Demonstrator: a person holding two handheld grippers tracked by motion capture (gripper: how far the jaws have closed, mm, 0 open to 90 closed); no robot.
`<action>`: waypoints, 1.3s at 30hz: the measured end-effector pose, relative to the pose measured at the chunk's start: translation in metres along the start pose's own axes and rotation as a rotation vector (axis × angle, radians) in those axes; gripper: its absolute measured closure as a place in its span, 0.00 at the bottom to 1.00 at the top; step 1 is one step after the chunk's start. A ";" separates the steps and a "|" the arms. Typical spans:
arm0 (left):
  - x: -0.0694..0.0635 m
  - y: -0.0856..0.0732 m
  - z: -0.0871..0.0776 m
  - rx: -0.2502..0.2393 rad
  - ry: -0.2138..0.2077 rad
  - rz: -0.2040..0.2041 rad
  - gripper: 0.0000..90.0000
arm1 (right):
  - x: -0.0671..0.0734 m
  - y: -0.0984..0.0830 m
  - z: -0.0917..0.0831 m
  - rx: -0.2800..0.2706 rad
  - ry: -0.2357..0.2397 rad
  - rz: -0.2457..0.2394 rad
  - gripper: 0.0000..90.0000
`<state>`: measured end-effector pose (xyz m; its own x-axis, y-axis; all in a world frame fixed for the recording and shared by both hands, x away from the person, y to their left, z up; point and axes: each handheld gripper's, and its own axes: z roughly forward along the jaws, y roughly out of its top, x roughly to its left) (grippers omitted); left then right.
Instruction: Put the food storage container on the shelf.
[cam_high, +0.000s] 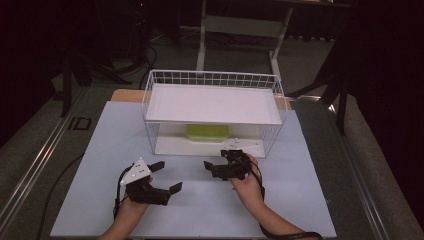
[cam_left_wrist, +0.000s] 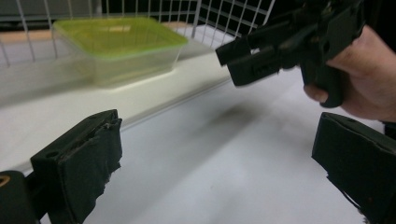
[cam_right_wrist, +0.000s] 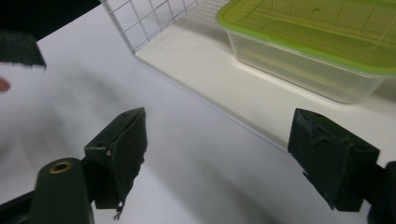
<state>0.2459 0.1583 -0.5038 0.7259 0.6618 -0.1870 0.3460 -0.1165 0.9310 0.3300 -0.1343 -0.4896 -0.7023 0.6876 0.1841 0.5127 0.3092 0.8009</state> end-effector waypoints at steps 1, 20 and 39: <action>-0.001 0.001 0.000 0.000 -0.003 0.011 0.03 | -0.001 -0.002 -0.002 -0.004 0.009 0.001 0.18; -0.008 0.007 -0.018 0.019 -0.064 0.089 0.03 | 0.002 -0.026 -0.046 -0.037 0.022 -0.059 0.16; -0.002 -0.011 -0.044 0.049 -0.056 0.070 0.03 | -0.015 -0.058 -0.091 -0.032 -0.007 -0.059 0.17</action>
<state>0.2144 0.1910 -0.5000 0.7808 0.6088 -0.1402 0.3209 -0.1982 0.9262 0.2658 -0.2225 -0.4870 -0.7276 0.6732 0.1319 0.4543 0.3287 0.8280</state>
